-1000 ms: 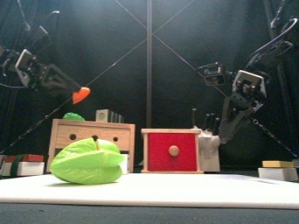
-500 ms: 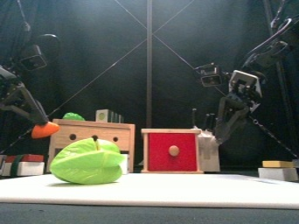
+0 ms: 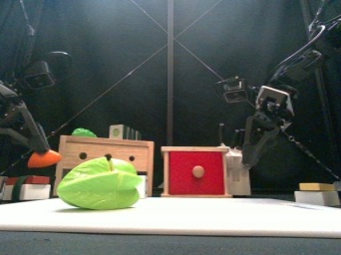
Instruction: Drop carrot underneath bench
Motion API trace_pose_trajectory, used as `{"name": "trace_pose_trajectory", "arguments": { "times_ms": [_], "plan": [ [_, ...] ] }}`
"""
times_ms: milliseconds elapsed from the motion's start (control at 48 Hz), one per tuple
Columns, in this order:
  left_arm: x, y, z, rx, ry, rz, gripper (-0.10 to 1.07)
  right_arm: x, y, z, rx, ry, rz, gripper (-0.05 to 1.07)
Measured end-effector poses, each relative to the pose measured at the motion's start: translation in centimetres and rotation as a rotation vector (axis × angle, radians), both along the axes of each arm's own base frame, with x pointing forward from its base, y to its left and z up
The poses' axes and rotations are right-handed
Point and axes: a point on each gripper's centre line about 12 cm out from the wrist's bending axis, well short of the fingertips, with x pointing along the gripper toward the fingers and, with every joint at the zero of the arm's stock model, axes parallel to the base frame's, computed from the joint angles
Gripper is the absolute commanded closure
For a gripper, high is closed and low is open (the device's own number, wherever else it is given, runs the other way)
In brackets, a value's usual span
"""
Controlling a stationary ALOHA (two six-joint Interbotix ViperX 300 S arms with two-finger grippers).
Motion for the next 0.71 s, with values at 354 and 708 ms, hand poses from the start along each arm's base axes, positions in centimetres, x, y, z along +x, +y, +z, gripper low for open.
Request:
{"name": "trace_pose_trajectory", "arguments": {
  "times_ms": [354, 708],
  "plan": [
    [0.42, 0.46, -0.54, -0.013, 0.04, 0.029, 0.12, 0.11, -0.03, 0.13, -0.004, -0.003, 0.003, 0.28],
    [0.73, 0.54, -0.23, -0.012, 0.029, 0.031, 0.12, 0.16, -0.04, 0.18, -0.004, -0.004, 0.003, 0.28]
  ]
}}
